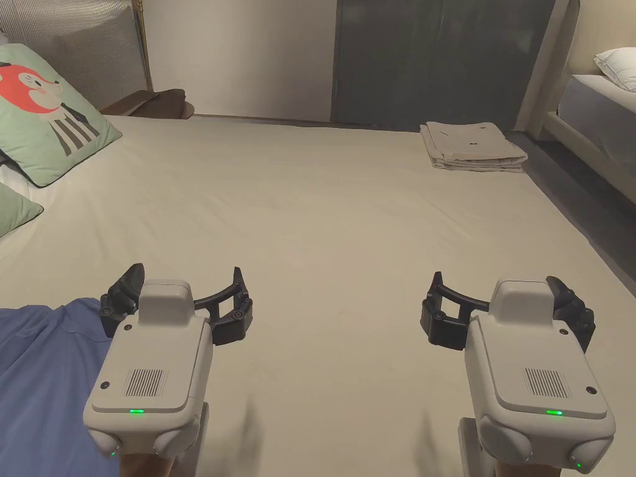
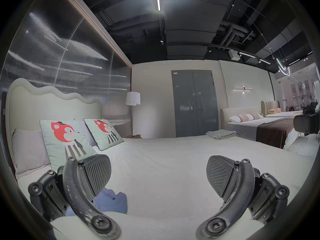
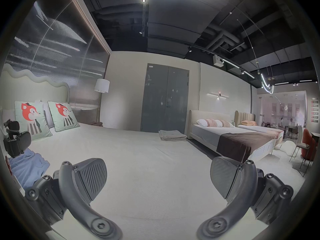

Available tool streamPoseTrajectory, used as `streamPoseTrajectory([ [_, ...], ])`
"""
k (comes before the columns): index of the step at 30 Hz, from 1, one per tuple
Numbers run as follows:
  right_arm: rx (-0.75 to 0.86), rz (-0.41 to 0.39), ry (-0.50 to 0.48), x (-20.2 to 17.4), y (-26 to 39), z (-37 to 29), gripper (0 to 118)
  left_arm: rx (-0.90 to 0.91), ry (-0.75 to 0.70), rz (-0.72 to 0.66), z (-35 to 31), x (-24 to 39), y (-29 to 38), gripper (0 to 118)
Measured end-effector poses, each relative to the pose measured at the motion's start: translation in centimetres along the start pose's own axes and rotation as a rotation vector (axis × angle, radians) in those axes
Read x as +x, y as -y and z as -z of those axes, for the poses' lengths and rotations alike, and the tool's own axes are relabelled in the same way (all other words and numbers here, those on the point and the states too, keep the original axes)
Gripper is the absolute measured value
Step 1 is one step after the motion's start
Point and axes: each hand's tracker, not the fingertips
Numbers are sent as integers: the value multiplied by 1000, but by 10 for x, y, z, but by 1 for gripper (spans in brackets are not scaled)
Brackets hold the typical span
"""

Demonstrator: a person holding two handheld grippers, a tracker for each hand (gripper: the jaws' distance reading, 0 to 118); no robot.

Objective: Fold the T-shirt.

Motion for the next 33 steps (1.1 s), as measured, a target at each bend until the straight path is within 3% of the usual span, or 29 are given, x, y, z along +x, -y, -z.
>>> streamPoseTrajectory([
  [33, 5, -8, 0, 0, -9, -5, 117, 8, 3, 8, 0, -4, -2, 110],
])
